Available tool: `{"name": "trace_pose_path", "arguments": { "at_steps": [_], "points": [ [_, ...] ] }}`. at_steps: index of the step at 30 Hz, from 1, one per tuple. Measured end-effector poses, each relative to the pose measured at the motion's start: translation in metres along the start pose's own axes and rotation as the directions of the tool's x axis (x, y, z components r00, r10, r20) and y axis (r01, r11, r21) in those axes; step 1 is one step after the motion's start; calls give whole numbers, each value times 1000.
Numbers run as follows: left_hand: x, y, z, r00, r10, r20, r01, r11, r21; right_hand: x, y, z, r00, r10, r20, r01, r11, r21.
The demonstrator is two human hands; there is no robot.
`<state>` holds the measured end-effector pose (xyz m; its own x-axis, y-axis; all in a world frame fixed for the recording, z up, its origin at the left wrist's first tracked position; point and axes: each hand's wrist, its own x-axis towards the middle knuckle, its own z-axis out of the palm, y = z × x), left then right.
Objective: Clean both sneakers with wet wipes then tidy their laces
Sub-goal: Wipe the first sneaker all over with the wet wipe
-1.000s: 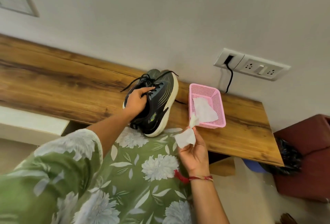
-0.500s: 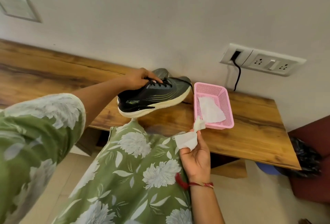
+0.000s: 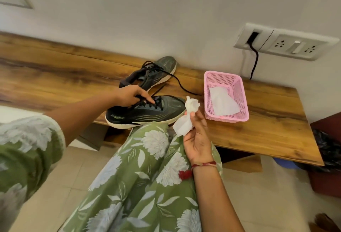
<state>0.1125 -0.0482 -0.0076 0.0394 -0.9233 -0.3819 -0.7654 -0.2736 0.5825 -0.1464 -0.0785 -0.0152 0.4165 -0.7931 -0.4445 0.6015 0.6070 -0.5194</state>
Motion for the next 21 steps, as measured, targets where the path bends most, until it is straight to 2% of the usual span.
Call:
{"name": "trace_pose_path", "arguments": {
  "at_steps": [4,8,10,13,14,17,18,21],
  "points": [
    [0,0,9,989,-39,-141,22,993,-119,24,5,7,989,-121,-84,110,986,-123],
    [10,5,14,964,-94,-248,38,975,-220,52,11,10,927,-330,-177,233,879,-417],
    [14,9,11,972,-110,-207,61,972,-228,66,13,9,897,-388,-211,223,811,-541],
    [16,19,-1,978,-197,-68,176,957,-232,84,16,7,886,-388,-253,143,749,-647],
    [17,23,-5,970,-223,-97,200,958,-204,87,17,7,893,-372,-252,121,740,-661],
    [20,39,1,899,-197,-392,221,975,16,95,21,7,913,-357,-199,117,694,-710],
    [24,44,8,880,-178,-440,245,964,100,98,23,7,916,-367,-165,127,653,-747],
    [42,51,31,889,-245,-388,364,891,272,104,24,7,922,-385,-51,144,461,-876]
  ]
}}
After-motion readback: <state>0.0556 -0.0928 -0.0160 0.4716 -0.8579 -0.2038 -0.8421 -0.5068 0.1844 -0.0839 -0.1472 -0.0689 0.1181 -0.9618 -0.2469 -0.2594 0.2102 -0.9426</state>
